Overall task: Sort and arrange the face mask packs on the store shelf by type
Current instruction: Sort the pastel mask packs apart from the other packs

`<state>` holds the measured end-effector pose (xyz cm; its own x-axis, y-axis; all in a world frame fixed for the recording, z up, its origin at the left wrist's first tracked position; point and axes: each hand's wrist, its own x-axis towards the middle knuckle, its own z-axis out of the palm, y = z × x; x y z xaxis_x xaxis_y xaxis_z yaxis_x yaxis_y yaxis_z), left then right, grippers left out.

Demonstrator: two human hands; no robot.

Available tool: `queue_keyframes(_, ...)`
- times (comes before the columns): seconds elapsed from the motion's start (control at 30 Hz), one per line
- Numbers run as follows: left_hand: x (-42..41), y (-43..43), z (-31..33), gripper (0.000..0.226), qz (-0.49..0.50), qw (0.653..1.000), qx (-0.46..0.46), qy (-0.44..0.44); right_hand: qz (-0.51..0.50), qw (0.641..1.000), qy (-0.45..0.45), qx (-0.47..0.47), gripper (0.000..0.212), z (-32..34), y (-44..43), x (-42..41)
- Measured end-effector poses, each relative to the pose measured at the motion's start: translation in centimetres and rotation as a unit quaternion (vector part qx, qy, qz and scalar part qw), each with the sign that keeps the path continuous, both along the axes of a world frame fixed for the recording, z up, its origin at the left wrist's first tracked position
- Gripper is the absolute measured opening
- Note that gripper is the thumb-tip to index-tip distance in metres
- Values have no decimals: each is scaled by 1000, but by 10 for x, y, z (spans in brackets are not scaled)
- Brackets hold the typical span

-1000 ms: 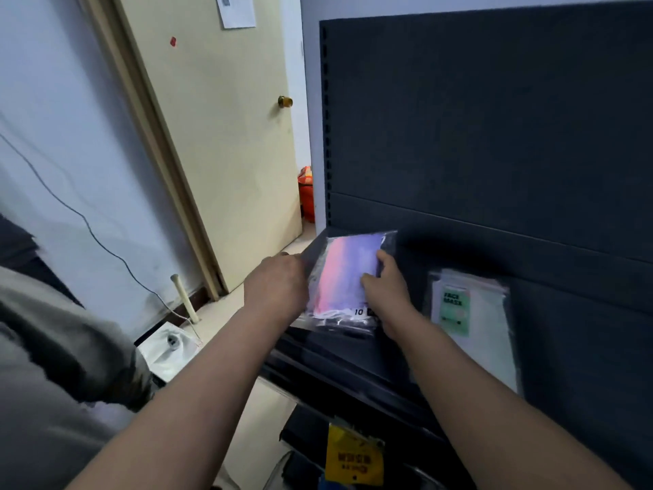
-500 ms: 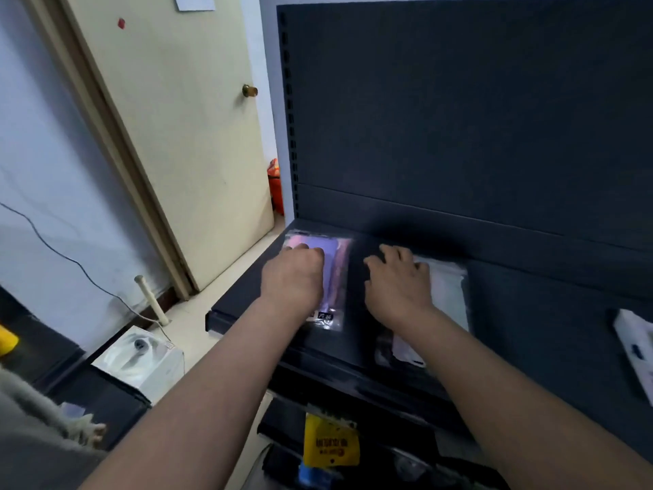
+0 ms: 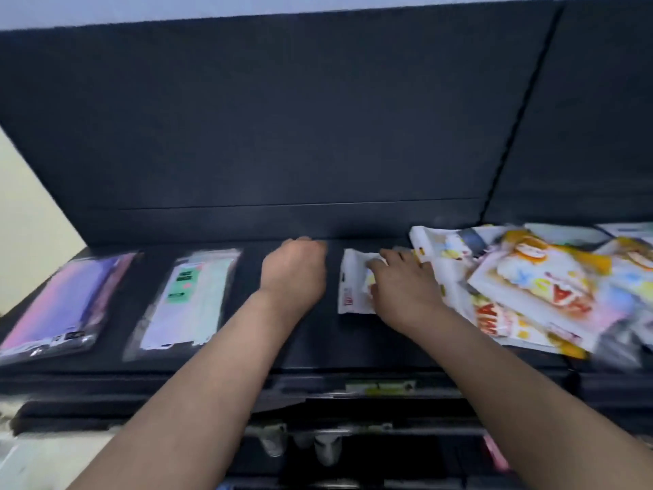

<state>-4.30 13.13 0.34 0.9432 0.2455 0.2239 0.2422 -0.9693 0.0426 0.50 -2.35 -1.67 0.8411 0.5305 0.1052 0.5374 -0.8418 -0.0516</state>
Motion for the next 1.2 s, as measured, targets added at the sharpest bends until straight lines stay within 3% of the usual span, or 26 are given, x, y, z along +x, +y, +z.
queue_keyframes(0.33, 66, -150, 9, 25, -114, 993, -20, 18, -158, 987, -25, 17, 48, 4, -176, 22)
queue_keyframes(0.8, 147, -253, 17, 27, -243, 967, -75, -5, -312, 949, -11, 36, 54, 4, -284, 50)
queue_keyframes(1.2, 219, -391, 13, 31, -283, 956, -72, 0, -329, 943, -8, 57, 49, -3, -431, 129)
